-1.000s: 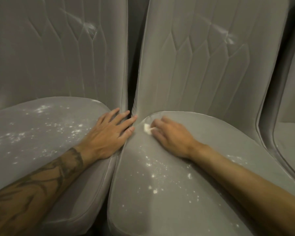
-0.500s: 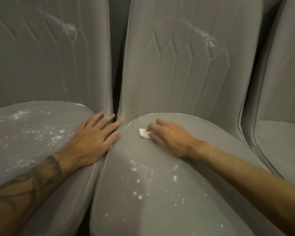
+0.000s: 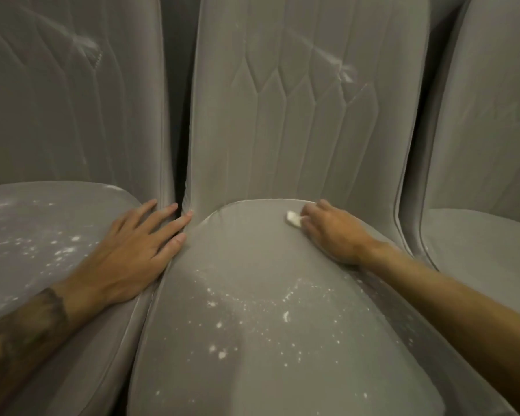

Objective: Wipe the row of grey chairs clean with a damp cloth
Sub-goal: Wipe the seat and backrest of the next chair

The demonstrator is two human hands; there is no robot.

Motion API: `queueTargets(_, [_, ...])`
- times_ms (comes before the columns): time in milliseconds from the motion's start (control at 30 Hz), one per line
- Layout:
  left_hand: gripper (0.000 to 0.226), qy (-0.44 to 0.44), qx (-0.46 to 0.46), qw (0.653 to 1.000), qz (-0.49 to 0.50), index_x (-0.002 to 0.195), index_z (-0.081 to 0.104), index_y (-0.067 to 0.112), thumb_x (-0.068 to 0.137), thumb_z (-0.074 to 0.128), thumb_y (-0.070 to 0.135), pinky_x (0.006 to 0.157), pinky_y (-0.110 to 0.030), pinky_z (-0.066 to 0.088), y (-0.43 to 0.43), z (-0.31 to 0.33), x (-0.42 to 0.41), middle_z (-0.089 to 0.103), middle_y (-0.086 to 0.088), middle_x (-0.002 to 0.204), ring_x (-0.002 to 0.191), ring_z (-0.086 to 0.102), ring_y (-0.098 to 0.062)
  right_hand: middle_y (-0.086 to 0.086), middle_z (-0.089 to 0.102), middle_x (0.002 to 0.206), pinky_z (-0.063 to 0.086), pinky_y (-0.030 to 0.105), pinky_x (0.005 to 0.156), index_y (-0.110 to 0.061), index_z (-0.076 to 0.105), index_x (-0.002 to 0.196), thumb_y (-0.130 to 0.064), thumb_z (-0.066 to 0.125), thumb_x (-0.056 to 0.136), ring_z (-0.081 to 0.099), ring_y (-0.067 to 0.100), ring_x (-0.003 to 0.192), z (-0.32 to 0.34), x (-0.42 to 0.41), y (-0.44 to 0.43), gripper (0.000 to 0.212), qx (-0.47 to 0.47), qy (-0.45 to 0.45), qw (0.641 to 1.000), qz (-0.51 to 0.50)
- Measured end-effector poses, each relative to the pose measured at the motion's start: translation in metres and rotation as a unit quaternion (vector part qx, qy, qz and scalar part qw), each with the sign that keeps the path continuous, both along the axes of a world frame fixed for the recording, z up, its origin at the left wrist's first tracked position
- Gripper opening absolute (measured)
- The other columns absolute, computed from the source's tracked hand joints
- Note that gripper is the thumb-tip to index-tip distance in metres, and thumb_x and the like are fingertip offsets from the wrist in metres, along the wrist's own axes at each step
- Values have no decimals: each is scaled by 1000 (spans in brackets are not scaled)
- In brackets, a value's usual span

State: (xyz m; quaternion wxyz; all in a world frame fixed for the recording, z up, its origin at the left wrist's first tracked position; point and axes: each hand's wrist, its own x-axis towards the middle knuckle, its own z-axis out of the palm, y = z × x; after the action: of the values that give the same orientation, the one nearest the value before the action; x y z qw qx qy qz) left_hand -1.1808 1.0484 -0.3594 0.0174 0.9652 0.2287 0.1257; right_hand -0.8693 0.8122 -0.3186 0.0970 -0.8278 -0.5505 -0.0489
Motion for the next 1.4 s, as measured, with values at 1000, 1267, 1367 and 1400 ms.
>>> queueTargets(1000, [62,-8,-3,1000,4,158,17,55,101,-2,70,122,-46,23,0,-1,0,24,10,170,157,16,-21,-8,47,101,42,37,73,-33,47,106,-61,27,101,57,21,85,-11,18,-70,34,20,11,999,-46])
queueTargets(1267, [57,3,5,1000,1,159,13,55,104,3,67,122,-49,26,5,-2,0,24,10,170,156,19,-23,1,52,108,44,40,77,-24,49,110,-54,31,104,59,30,93,-7,19,-81,35,15,-19,992,-123])
queueTargets(1367, [58,12,15,1000,5,161,15,52,106,6,64,121,-51,29,5,-3,-1,28,7,169,155,22,-26,-11,48,102,45,35,73,-37,46,108,-61,25,103,55,15,82,-12,1,-101,32,24,-5,999,-21])
queueTargets(1400, [58,15,17,1000,7,161,15,50,106,6,64,120,-51,31,5,-2,-1,29,7,168,155,23,-26,-11,49,104,47,36,74,-37,46,109,-60,26,103,56,14,83,-10,7,-105,30,15,-3,1000,-23])
